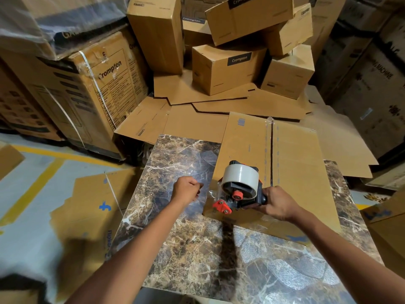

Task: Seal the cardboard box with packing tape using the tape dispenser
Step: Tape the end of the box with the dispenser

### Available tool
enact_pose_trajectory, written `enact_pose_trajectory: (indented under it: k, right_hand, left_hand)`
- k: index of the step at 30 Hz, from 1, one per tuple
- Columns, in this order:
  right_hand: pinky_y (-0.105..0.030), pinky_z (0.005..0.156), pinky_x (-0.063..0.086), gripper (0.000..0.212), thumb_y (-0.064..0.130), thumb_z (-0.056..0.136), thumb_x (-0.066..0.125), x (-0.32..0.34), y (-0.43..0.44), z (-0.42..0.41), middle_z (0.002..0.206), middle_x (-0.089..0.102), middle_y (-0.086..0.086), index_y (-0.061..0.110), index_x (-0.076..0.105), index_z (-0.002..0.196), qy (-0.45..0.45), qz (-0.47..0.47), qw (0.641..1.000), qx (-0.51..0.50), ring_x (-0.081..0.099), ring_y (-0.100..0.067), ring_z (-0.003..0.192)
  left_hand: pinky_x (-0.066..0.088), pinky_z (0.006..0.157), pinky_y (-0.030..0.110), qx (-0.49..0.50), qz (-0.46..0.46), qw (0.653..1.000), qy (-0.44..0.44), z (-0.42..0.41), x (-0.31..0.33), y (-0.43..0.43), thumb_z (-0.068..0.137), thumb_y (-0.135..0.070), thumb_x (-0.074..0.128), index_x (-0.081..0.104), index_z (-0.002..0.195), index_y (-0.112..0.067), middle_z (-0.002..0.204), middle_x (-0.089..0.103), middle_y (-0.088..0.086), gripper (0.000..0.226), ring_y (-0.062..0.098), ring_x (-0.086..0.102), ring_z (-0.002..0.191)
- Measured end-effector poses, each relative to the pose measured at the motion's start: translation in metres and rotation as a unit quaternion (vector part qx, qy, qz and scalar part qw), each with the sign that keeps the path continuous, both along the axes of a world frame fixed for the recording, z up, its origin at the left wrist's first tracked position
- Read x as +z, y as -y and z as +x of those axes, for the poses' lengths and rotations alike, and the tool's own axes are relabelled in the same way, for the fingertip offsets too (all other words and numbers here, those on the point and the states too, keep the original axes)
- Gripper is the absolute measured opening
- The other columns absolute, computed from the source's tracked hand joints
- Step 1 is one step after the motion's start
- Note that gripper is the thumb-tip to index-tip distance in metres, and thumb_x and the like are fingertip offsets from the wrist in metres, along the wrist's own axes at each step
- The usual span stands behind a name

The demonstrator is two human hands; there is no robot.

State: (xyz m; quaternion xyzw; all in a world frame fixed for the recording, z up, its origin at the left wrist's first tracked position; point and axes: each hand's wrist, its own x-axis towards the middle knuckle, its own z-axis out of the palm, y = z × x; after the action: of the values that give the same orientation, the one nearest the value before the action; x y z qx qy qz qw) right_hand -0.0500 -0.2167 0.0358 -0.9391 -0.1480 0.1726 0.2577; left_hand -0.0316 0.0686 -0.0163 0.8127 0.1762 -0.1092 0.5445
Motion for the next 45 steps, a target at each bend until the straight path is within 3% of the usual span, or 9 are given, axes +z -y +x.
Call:
enact_pose_trajectory:
  k: [13, 18, 23, 28, 32, 35, 37, 40, 45]
  right_hand:
    - [-0.026, 0.05, 0.049, 0.022, 0.02, 0.085, 0.075, 0.007, 0.005, 0.013, 0.073, 0.067, -0.005, 0.01, 0.066, 0.102, -0.16, 0.083, 0.984, 0.014, 0.059, -0.013, 0.053]
    - [-0.027, 0.059, 0.049, 0.022, 0.043, 0.078, 0.078, 0.009, 0.001, 0.012, 0.073, 0.069, 0.006, 0.025, 0.07, 0.086, -0.134, 0.053, 0.989, 0.026, 0.061, -0.01, 0.061]
    - [-0.028, 0.073, 0.052, 0.015, 0.046, 0.081, 0.074, 0.013, 0.003, 0.016, 0.082, 0.069, 0.007, 0.034, 0.066, 0.085, -0.089, 0.018, 0.993, 0.071, 0.064, -0.01, 0.076]
    - [-0.029, 0.078, 0.05, 0.015, 0.045, 0.084, 0.072, 0.019, 0.042, 0.011, 0.091, 0.068, 0.006, 0.037, 0.062, 0.091, -0.074, -0.032, 0.994, 0.079, 0.064, -0.017, 0.086]
    - [-0.032, 0.081, 0.051, 0.025, 0.046, 0.085, 0.07, 0.019, 0.047, 0.008, 0.1, 0.068, 0.0, 0.032, 0.065, 0.104, -0.057, -0.032, 0.994, 0.084, 0.062, -0.021, 0.091]
    - [-0.03, 0.076, 0.046, 0.032, 0.05, 0.085, 0.068, 0.021, 0.045, 0.007, 0.1, 0.068, -0.003, 0.027, 0.066, 0.108, -0.04, -0.049, 0.993, 0.102, 0.061, -0.022, 0.089]
    - [-0.03, 0.075, 0.046, 0.034, 0.051, 0.085, 0.067, 0.02, 0.046, 0.008, 0.101, 0.068, -0.002, 0.026, 0.066, 0.108, -0.038, -0.047, 0.993, 0.103, 0.06, -0.022, 0.088]
    - [-0.03, 0.074, 0.044, 0.034, 0.049, 0.085, 0.069, 0.021, 0.047, 0.007, 0.103, 0.068, -0.004, 0.026, 0.066, 0.11, -0.046, -0.031, 0.994, 0.093, 0.061, -0.023, 0.091]
    - [-0.029, 0.074, 0.044, 0.038, 0.051, 0.085, 0.068, 0.018, 0.052, 0.006, 0.109, 0.068, -0.006, 0.028, 0.066, 0.114, -0.036, -0.041, 0.993, 0.107, 0.061, -0.024, 0.094]
  left_hand:
    - [0.062, 0.07, 0.041, 0.048, -0.121, 0.986, -0.103, -0.003, 0.031, 0.025, 0.082, 0.0, 0.075, 0.064, 0.092, 0.012, 0.087, 0.072, 0.022, 0.02, 0.028, 0.074, 0.076]
    - [0.058, 0.048, 0.027, 0.073, -0.164, 0.975, -0.13, -0.008, 0.043, 0.03, 0.084, 0.013, 0.063, 0.059, 0.082, 0.007, 0.068, 0.068, 0.017, 0.008, 0.02, 0.067, 0.054]
    - [0.061, 0.066, 0.035, 0.094, -0.189, 0.965, -0.157, -0.006, 0.043, 0.029, 0.081, 0.01, 0.067, 0.059, 0.104, 0.012, 0.079, 0.07, 0.02, 0.024, 0.028, 0.07, 0.078]
    - [0.059, 0.055, 0.024, 0.097, -0.136, 0.976, -0.139, -0.008, 0.038, 0.032, 0.074, 0.004, 0.078, 0.062, 0.106, 0.007, 0.089, 0.071, 0.019, 0.036, 0.022, 0.069, 0.071]
    - [0.062, 0.072, 0.04, 0.073, 0.046, 0.996, -0.021, -0.015, 0.025, 0.039, 0.075, -0.012, 0.082, 0.07, 0.085, -0.004, 0.087, 0.073, 0.01, 0.017, 0.021, 0.07, 0.076]
    - [0.044, 0.106, 0.035, -0.074, 0.253, 0.959, 0.107, -0.042, 0.031, 0.055, 0.095, -0.011, 0.056, 0.063, 0.125, -0.009, 0.133, 0.061, 0.009, 0.03, 0.025, 0.06, 0.115]
    - [0.015, 0.121, 0.03, -0.207, 0.331, 0.912, 0.126, -0.059, 0.034, 0.069, 0.096, -0.003, 0.044, 0.045, 0.142, -0.005, 0.157, 0.029, 0.005, 0.045, 0.021, 0.025, 0.147]
    - [-0.001, 0.121, 0.032, -0.294, 0.404, 0.852, 0.153, -0.077, 0.031, 0.082, 0.09, 0.002, 0.044, 0.021, 0.153, -0.012, 0.162, 0.009, -0.002, 0.068, 0.013, -0.002, 0.15]
    - [0.007, 0.123, 0.03, -0.294, 0.408, 0.849, 0.161, -0.08, 0.026, 0.079, 0.087, 0.002, 0.048, 0.007, 0.156, -0.023, 0.163, 0.001, -0.005, 0.084, 0.008, -0.003, 0.148]
